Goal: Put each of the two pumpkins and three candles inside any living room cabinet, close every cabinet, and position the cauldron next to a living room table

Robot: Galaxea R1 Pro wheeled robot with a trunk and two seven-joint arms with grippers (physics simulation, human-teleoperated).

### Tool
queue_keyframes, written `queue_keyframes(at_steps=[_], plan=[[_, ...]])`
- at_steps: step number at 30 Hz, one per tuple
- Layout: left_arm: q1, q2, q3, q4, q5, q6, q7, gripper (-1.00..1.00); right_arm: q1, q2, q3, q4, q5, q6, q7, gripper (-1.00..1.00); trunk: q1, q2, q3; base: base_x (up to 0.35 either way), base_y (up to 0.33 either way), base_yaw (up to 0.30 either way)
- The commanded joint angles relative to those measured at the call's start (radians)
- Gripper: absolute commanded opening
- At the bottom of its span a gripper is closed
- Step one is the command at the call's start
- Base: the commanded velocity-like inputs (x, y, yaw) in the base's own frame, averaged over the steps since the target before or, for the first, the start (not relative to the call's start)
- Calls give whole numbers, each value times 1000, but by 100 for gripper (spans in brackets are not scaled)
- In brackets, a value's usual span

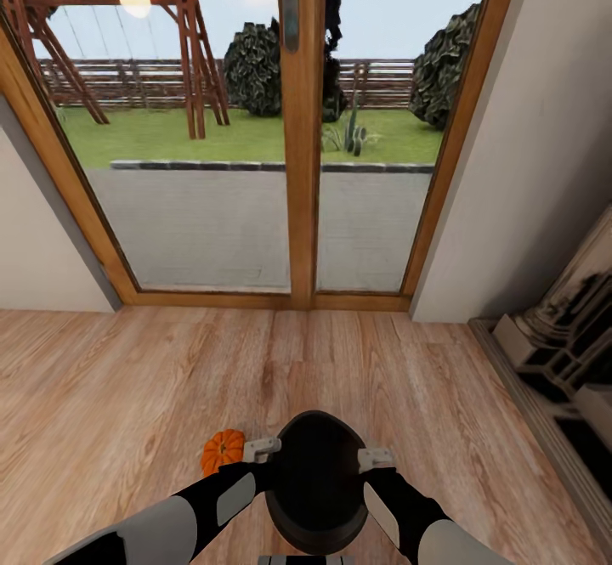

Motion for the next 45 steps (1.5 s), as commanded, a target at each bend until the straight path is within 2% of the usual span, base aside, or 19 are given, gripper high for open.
queue_keyframes(at_steps=[1,28,45], plan=[[0,0,-1,1,-3,0,2,-100,0,0,1,2,6,2,-3,-100,0,0,0,-1,0,0],[0,0,-1,2,-2,0,2,-100,0,1,3,3,5,3,-3,-100,0,0,0,-67,0,0],[0,0,-1,4,-2,0,2,-100,0,1,3,4,5,1,-3,-100,0,0,0,-320,0,0]])
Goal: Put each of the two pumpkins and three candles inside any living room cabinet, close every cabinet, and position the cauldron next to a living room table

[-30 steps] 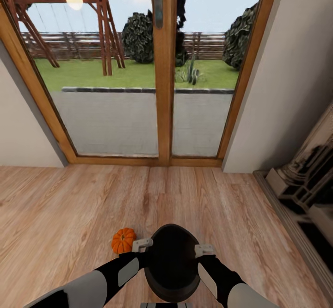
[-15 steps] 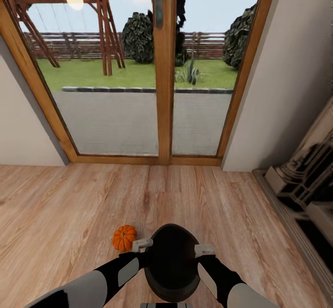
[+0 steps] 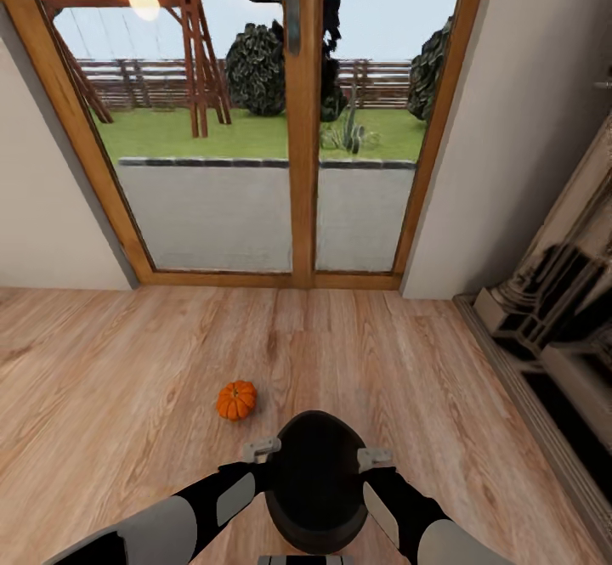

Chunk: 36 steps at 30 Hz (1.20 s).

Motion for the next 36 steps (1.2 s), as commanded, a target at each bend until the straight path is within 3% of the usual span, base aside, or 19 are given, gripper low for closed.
queue_keyframes(at_steps=[1,36], plan=[[0,0,-2,1,-2,0,2,-100,1,0,3,5,-2,1,-2,-100,0,0,0,-319,0,0],[0,0,-2,0,-3,0,2,-100,1,4,6,4,-2,3,1,-100,0,0,0,-21,0,272]])
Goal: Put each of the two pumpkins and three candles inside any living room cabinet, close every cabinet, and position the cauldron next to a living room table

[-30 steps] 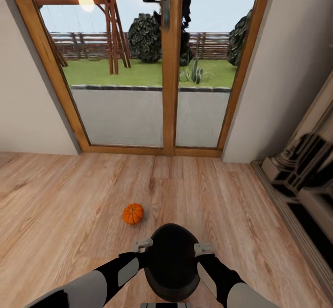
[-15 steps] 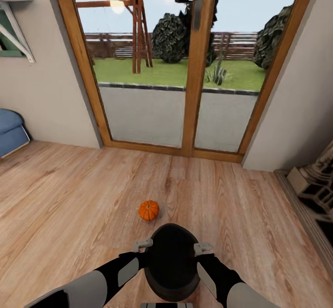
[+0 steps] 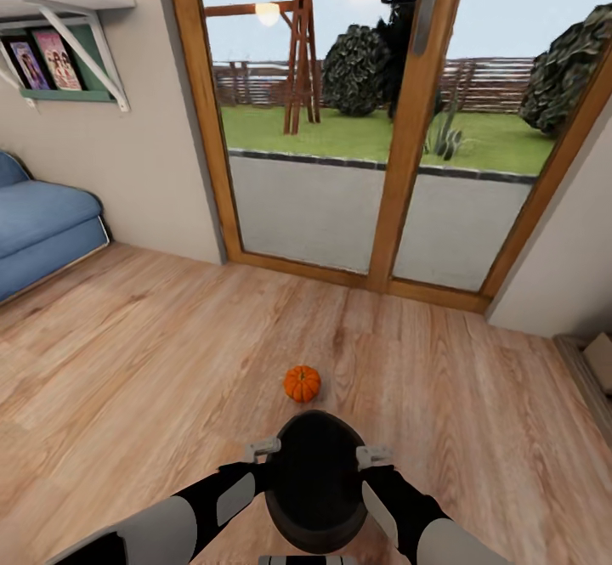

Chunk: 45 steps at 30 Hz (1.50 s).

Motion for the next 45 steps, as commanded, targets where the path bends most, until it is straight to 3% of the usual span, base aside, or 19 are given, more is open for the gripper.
queue_keyframes(at_steps=[1,45], plan=[[0,0,-1,0,-2,0,1,-100,2,2,-1,13,-28,-4,3,-100,0,0,0,0,0,287],[0,0,-1,2,-2,0,1,-100,2,9,1,14,-27,-4,3,-100,0,0,0,0,0,287]])
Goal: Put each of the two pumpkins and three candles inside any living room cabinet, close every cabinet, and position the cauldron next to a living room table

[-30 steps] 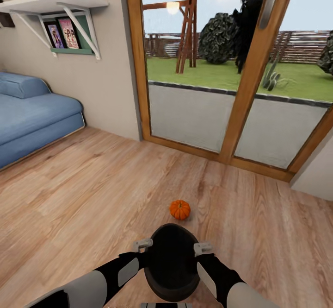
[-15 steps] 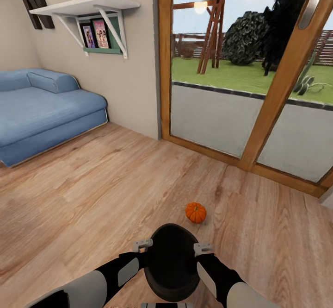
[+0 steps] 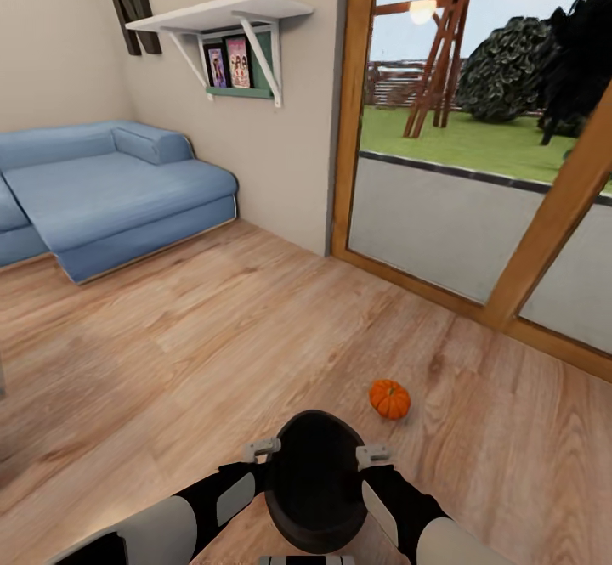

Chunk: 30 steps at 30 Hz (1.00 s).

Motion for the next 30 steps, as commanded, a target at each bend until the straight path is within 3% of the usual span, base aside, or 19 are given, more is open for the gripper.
queue_keyframes(at_steps=[1,30], plan=[[0,0,-1,2,-4,0,1,-100,4,10,-3,11,-23,-3,1,-100,0,0,0,0,0,283],[0,2,-1,6,-4,0,1,-100,4,15,-3,12,-22,-3,2,-100,0,0,0,0,0,250]])
